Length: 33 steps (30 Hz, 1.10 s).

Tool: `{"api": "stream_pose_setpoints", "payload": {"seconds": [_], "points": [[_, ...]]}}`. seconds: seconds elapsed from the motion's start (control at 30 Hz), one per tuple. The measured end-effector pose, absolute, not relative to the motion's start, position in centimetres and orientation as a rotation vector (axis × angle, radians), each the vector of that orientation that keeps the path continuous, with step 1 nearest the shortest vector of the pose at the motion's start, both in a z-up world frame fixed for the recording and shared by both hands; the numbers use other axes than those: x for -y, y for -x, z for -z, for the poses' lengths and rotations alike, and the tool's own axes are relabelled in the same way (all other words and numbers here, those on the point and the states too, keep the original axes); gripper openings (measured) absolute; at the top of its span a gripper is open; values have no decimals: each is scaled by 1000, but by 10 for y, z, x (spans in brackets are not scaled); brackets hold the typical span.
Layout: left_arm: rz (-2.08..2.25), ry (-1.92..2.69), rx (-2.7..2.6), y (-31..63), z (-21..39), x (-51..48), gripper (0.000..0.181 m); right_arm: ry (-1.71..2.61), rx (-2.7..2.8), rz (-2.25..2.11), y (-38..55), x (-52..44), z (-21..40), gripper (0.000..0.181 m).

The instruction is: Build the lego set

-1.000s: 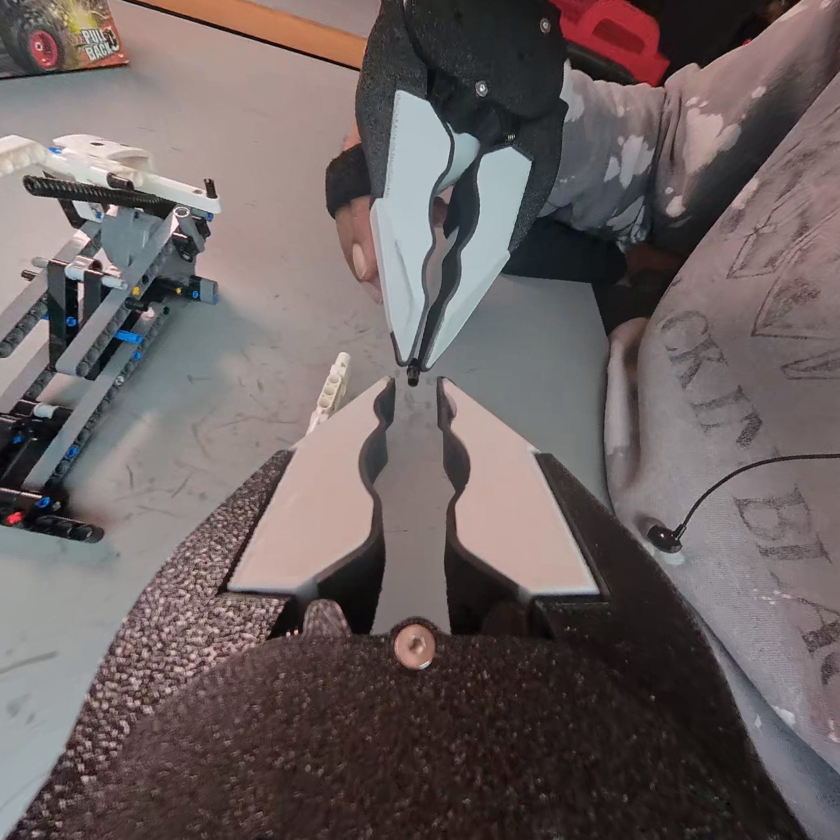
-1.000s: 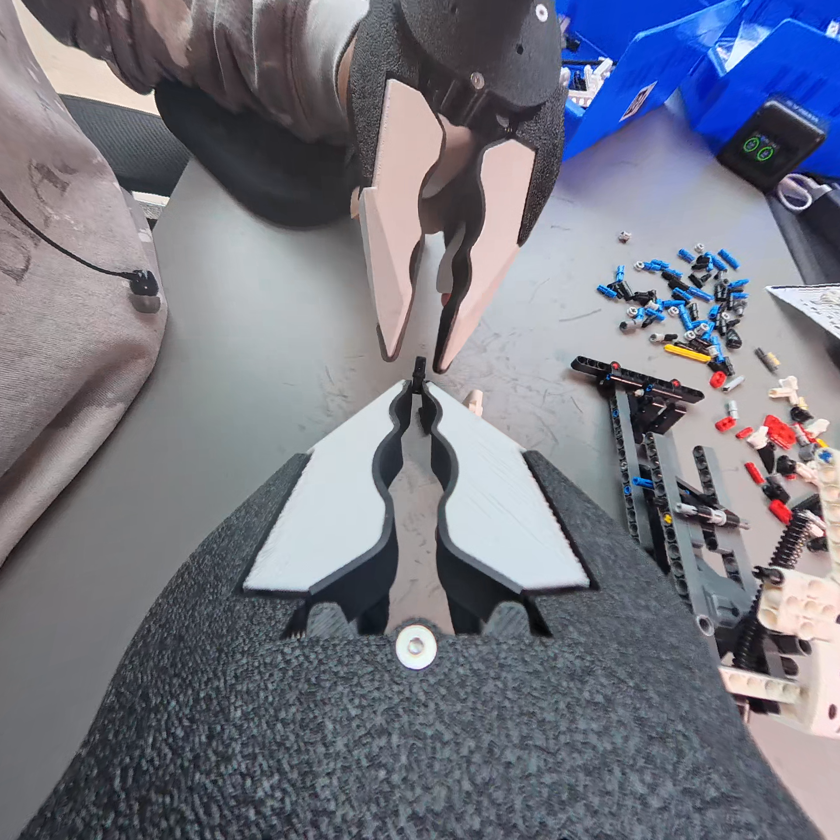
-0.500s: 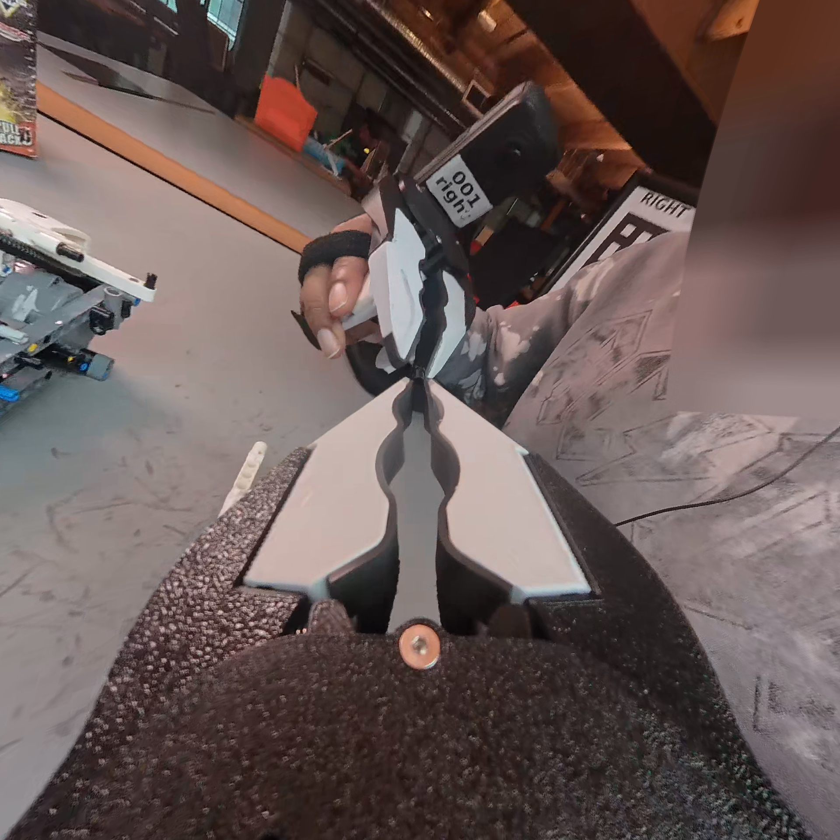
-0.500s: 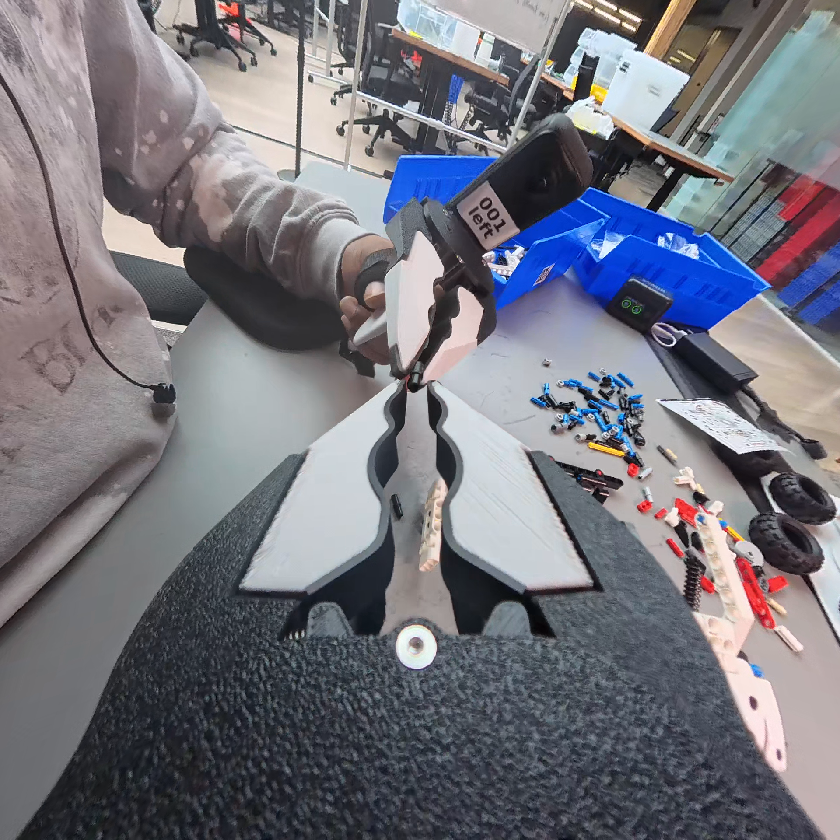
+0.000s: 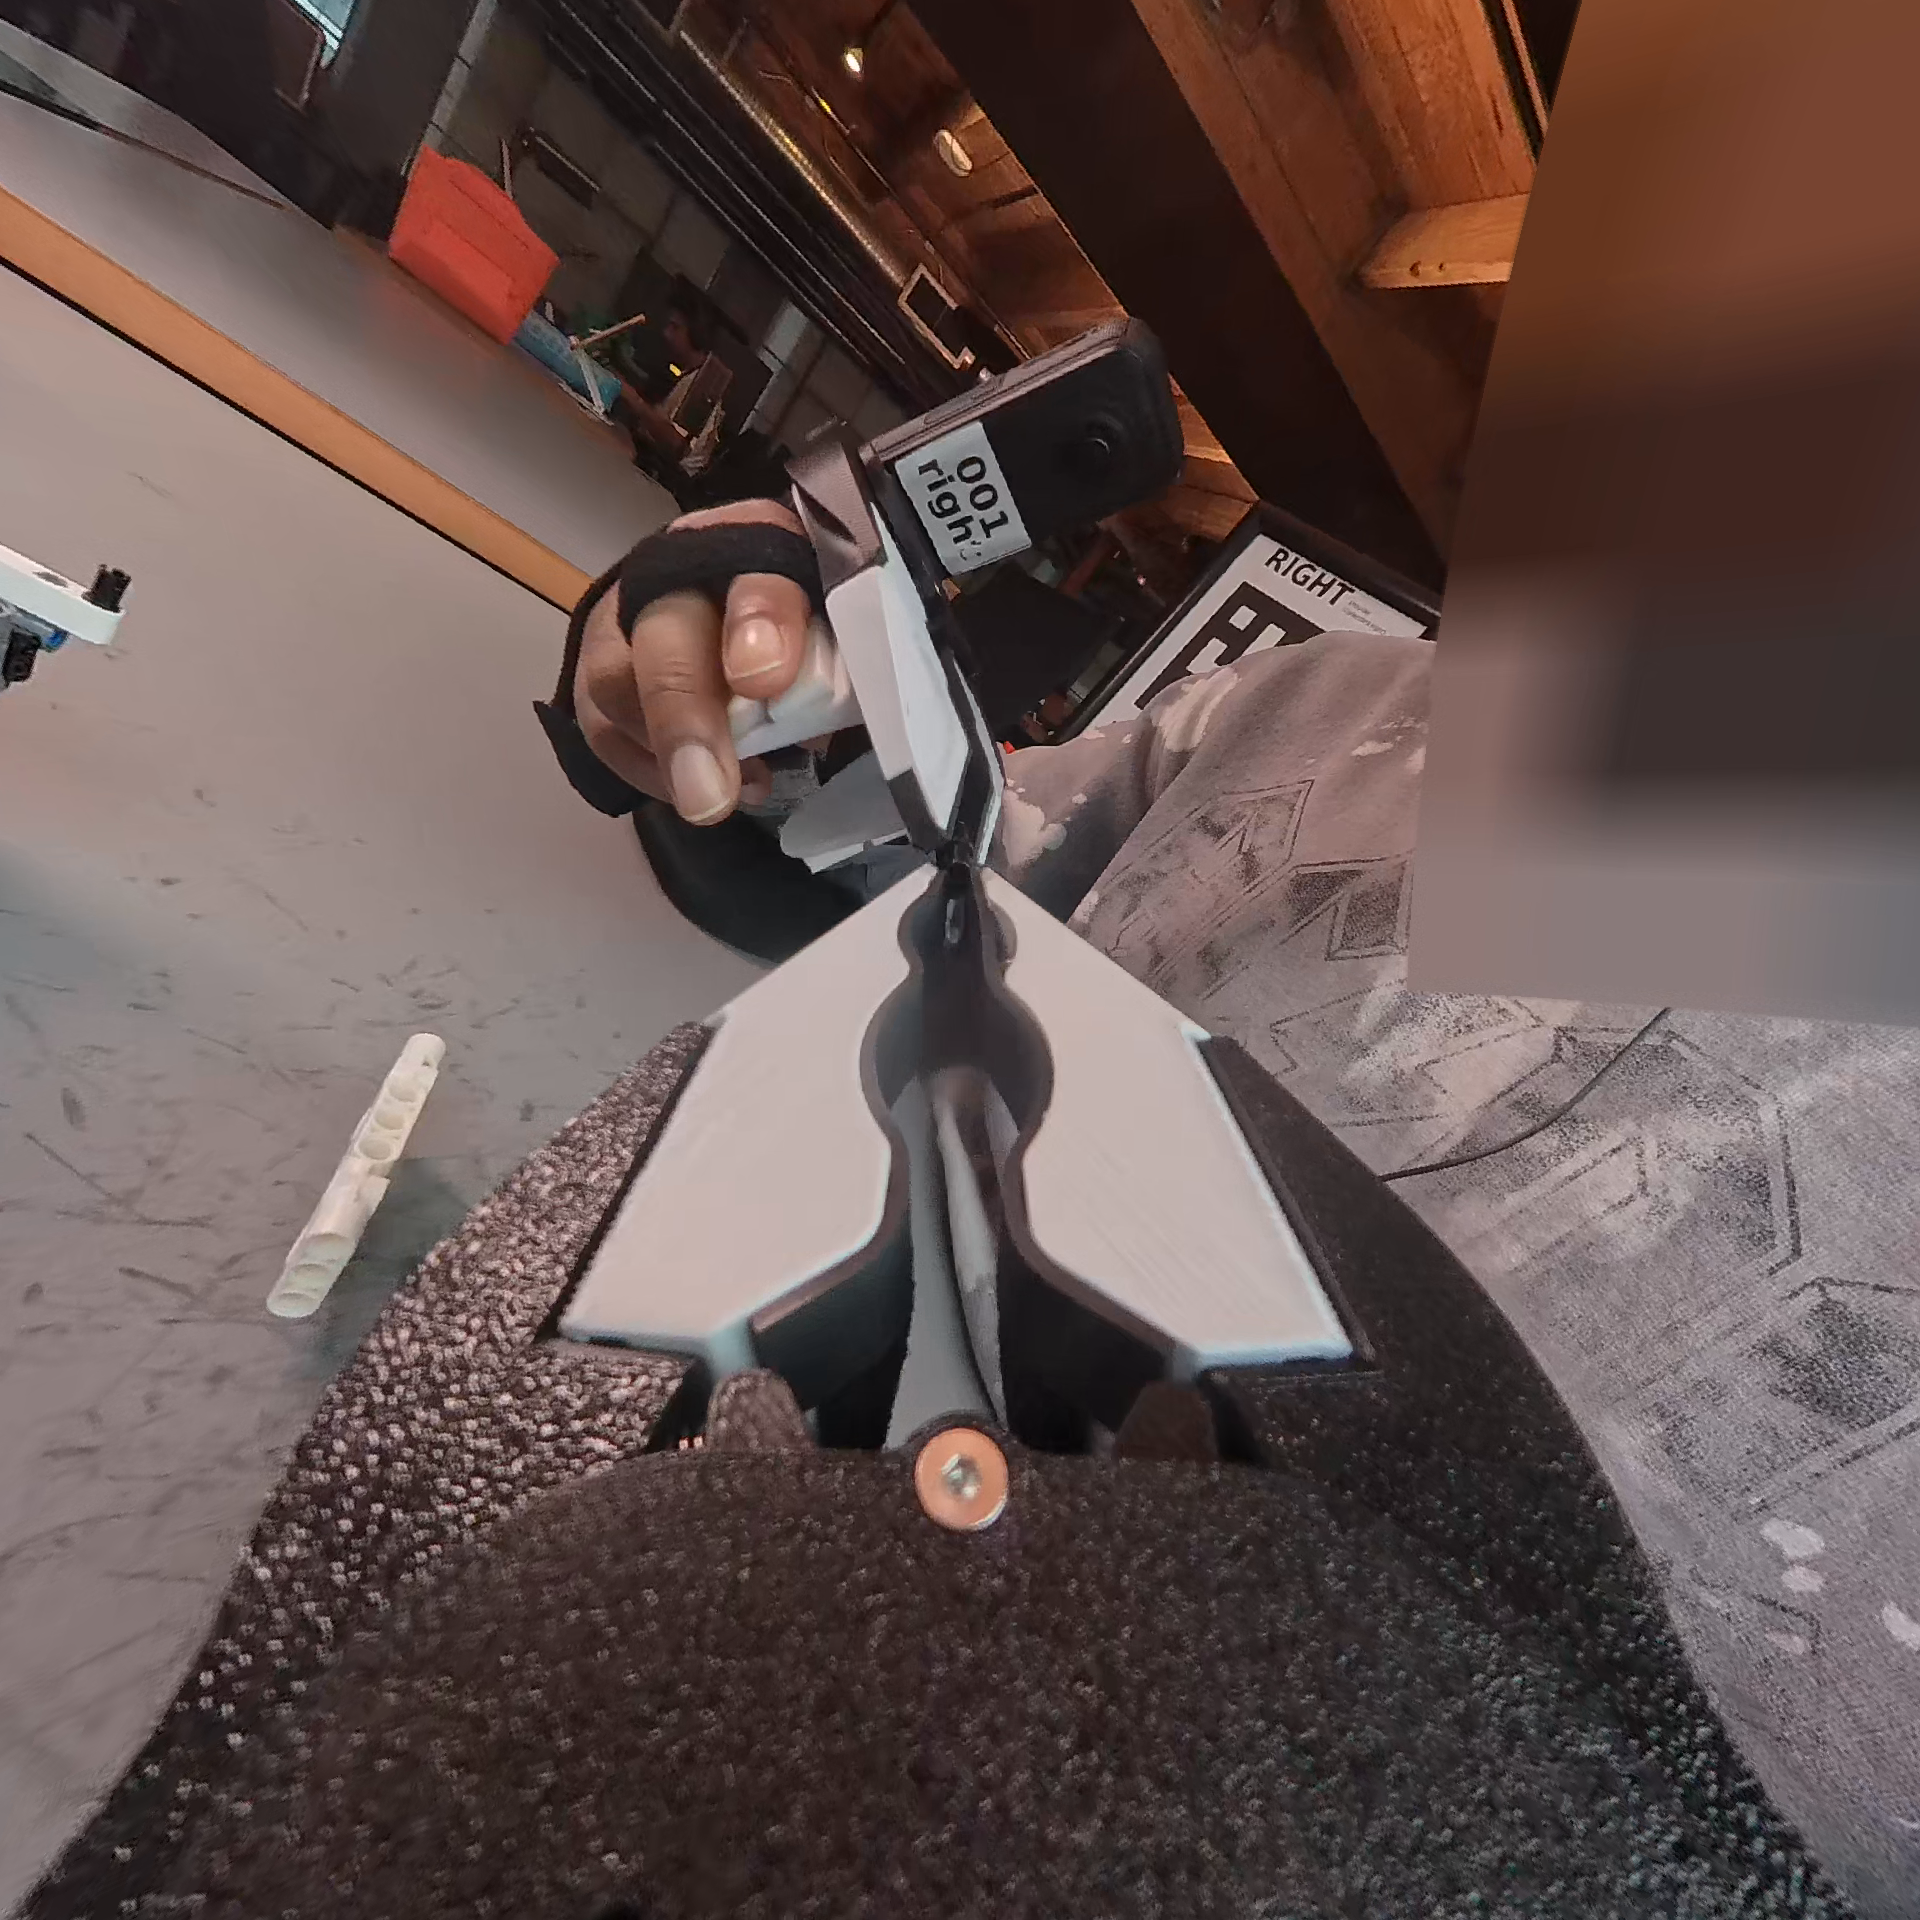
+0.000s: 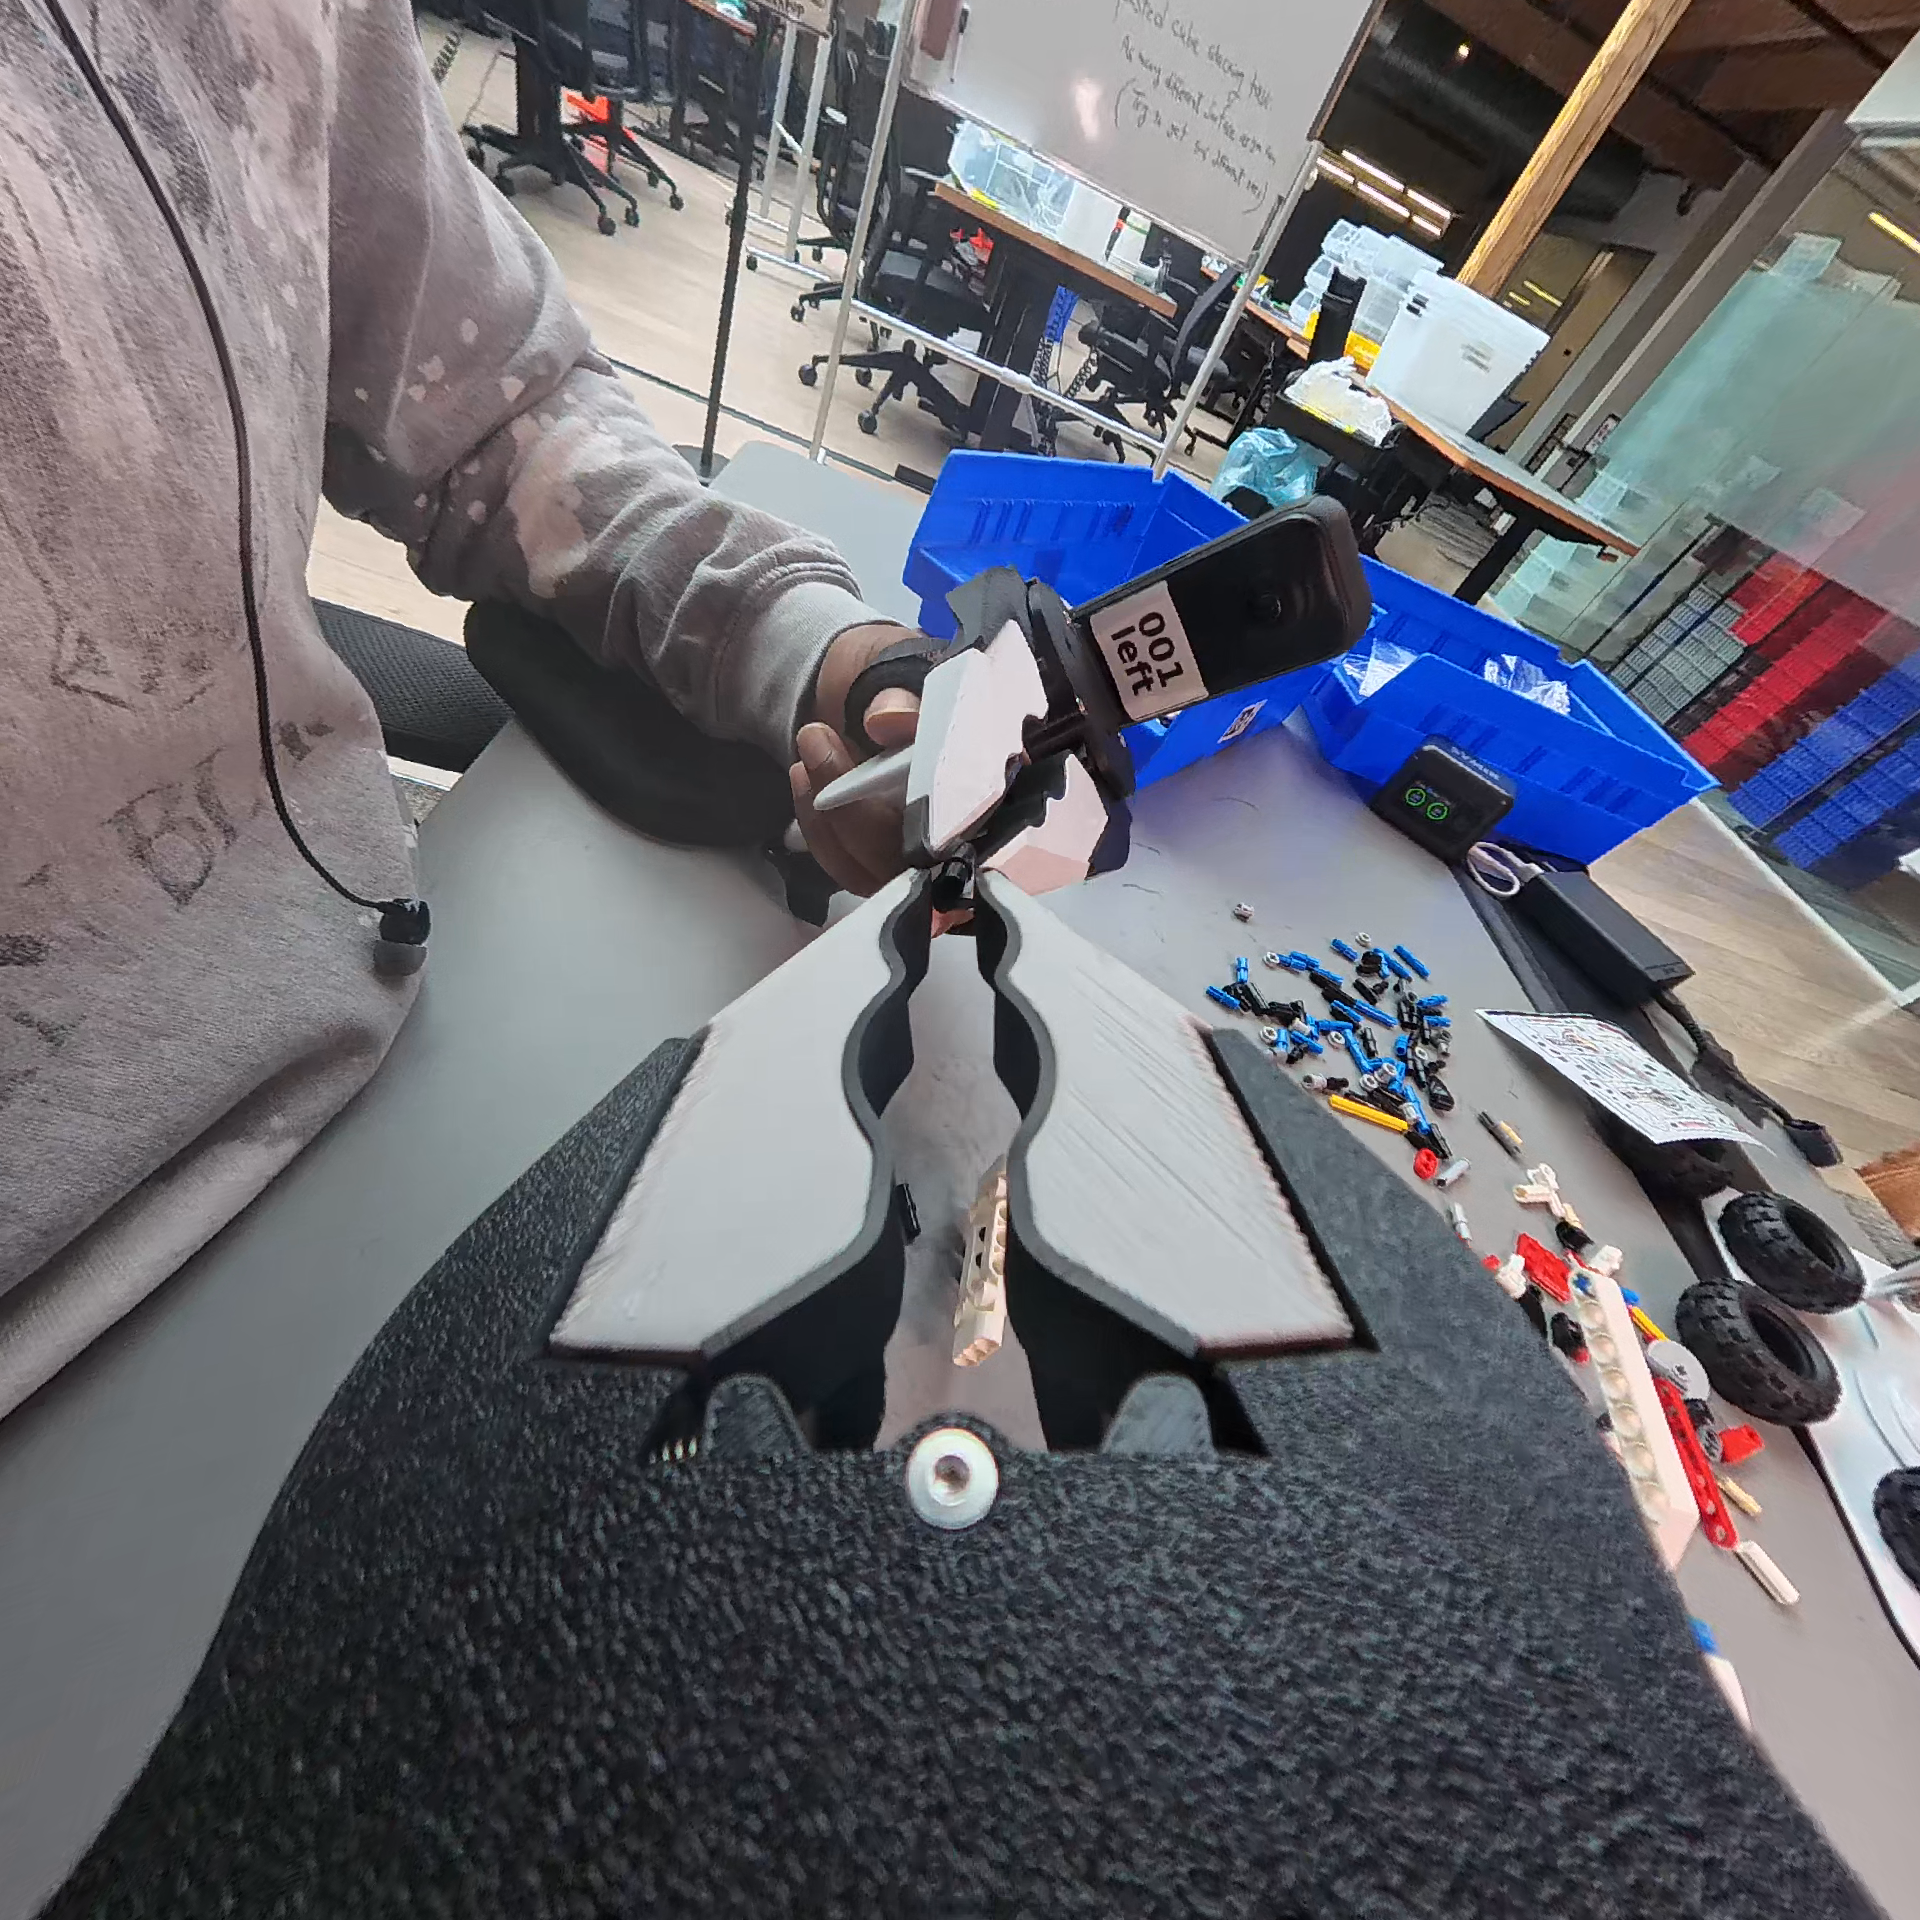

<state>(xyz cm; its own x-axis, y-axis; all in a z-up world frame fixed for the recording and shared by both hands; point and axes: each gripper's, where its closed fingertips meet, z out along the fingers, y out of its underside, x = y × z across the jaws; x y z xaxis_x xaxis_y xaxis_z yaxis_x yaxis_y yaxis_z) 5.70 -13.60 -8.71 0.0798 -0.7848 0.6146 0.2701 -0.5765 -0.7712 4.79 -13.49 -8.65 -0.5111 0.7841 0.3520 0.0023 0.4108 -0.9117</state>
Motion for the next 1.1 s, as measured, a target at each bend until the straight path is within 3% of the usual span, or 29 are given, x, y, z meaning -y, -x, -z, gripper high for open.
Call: {"api": "stream_pose_setpoints", "payload": {"seconds": [0.3, 1.1], "points": [[1642, 1562, -487, -52, 90, 133, 10, 720, 1874, -1184, -50, 131, 94, 4], [1697, 1599, -498, -59, 96, 136, 3, 699, 1898, -1201, -51, 137, 96, 5]]}}
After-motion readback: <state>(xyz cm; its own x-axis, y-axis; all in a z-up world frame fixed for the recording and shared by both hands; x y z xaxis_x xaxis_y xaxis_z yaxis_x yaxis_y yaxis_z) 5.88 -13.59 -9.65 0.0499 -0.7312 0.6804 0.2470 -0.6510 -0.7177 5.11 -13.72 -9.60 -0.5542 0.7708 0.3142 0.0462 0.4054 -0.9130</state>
